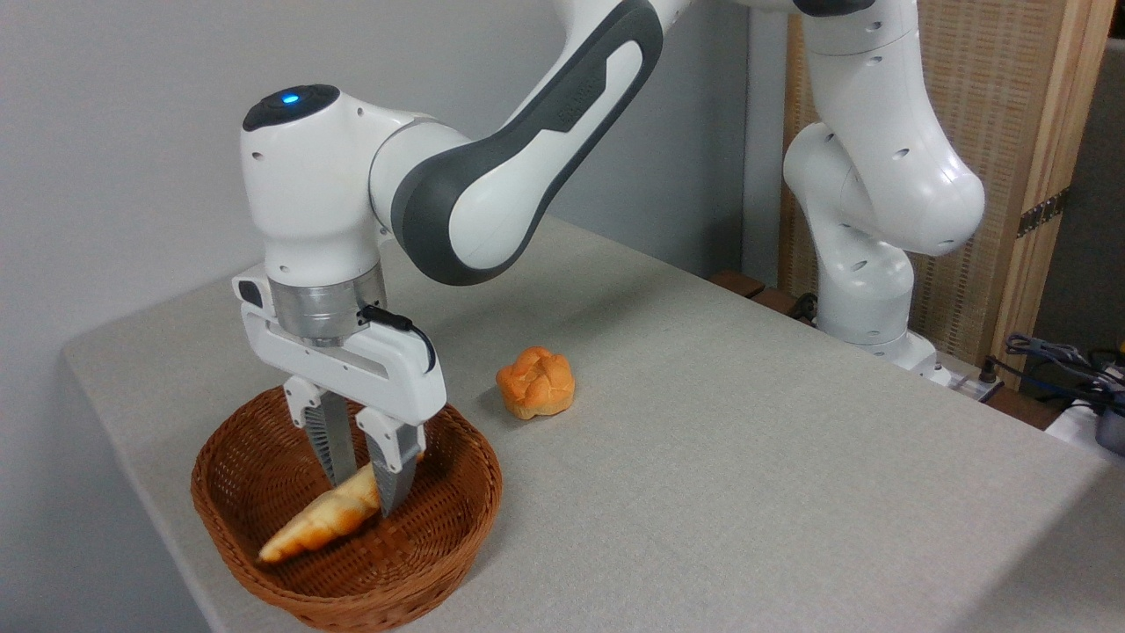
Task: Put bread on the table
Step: 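Close the gripper on the bread roll and lift it from the basket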
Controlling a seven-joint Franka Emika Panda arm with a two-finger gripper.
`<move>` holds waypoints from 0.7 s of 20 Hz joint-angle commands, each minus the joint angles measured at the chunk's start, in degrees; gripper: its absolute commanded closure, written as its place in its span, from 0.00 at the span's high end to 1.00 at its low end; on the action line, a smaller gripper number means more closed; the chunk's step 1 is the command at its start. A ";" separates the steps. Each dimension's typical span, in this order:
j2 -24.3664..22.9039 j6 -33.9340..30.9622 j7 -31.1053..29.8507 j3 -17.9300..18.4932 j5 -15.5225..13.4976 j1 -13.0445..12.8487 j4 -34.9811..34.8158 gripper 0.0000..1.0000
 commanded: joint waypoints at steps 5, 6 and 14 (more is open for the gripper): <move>-0.34 0.68 -0.20 0.20 0.95 0.11 0.10 0.34; -0.77 0.68 -0.20 0.28 0.95 0.11 0.19 0.34; -5.43 -2.56 -0.21 0.72 0.16 0.81 0.19 0.37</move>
